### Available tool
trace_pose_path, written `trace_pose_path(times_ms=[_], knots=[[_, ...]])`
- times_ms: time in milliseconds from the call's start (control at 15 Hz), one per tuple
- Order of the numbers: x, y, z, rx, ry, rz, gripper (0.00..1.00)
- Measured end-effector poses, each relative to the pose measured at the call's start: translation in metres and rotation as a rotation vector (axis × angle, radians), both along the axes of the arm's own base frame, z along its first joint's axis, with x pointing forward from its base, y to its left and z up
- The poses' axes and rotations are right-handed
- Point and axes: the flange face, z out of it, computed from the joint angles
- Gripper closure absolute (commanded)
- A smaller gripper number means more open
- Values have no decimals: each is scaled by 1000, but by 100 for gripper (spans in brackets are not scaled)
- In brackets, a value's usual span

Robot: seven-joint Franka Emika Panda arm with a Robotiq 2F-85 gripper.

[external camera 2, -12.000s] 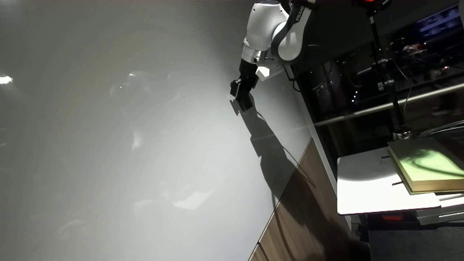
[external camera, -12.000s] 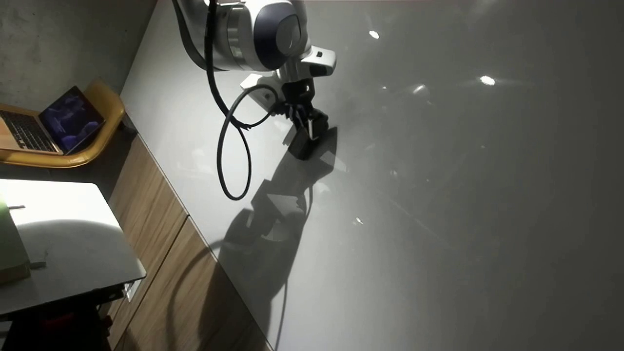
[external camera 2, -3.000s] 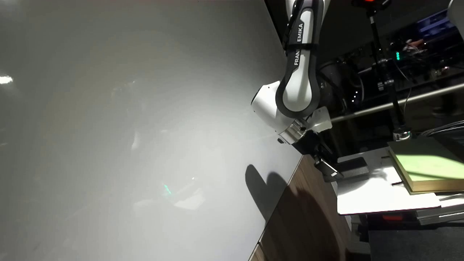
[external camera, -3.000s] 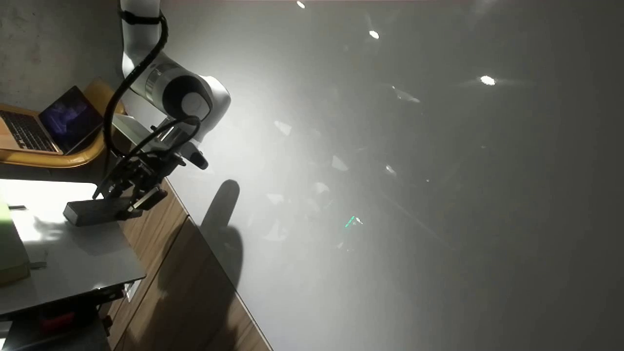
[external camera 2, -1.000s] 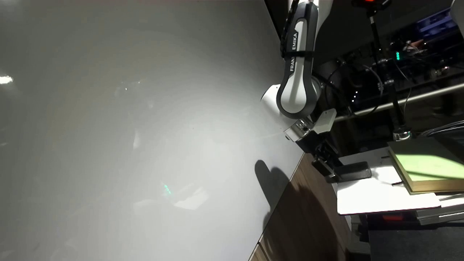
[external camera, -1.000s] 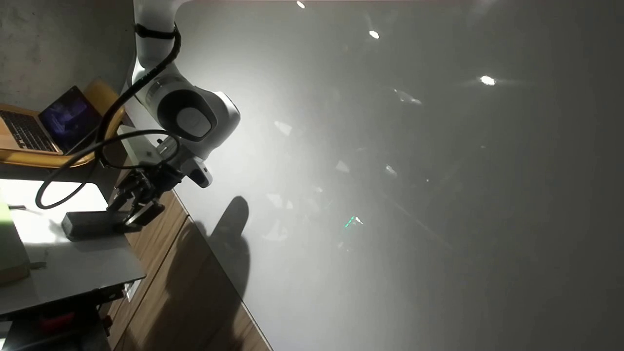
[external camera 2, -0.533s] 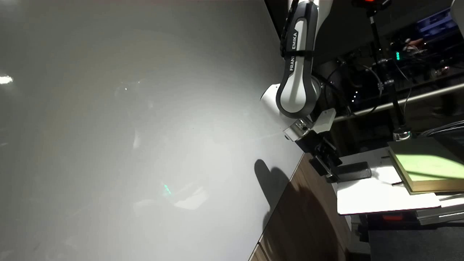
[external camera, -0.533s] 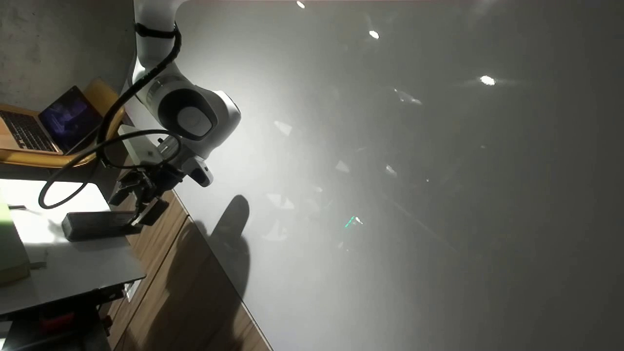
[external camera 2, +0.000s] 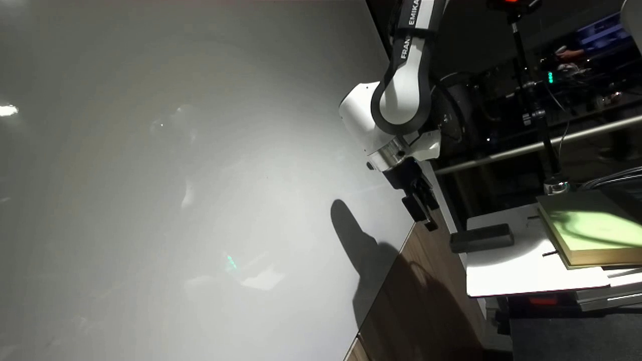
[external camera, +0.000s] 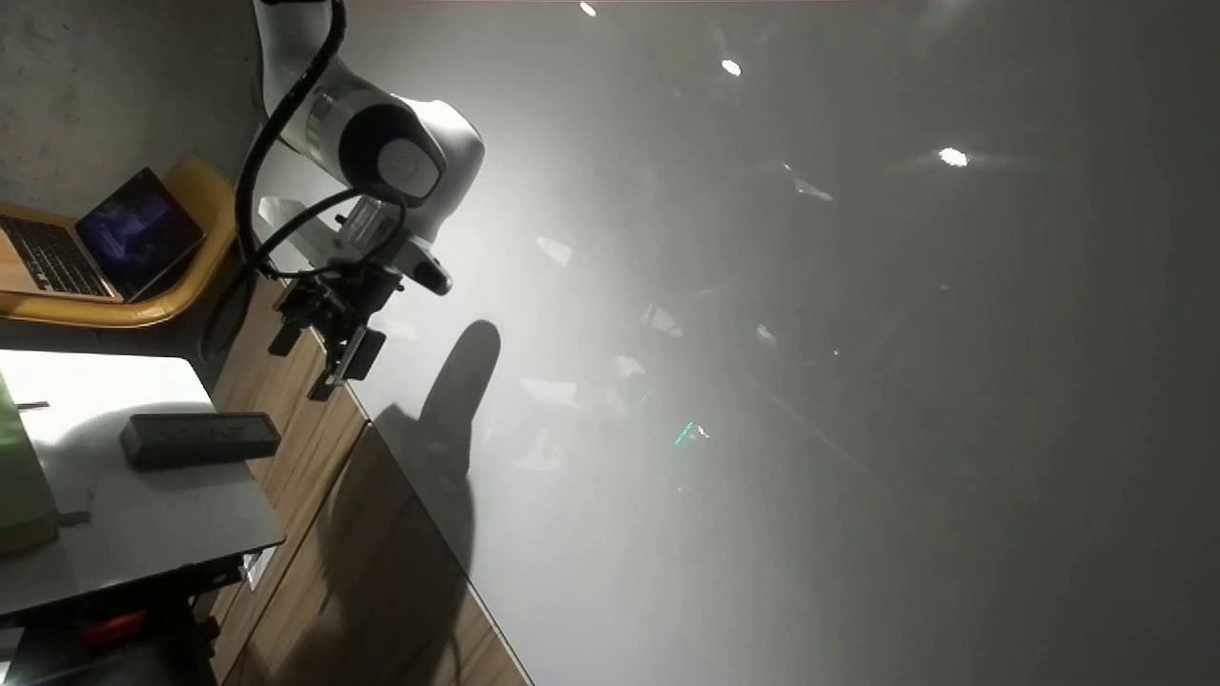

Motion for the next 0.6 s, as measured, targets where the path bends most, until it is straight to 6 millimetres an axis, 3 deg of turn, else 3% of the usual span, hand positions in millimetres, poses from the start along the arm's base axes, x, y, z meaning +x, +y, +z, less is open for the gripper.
trace_pose_path(times_ms=[333,600], knots=[[5,22,72,2,-128,51,0],[2,28,115,3,-199,62,0]])
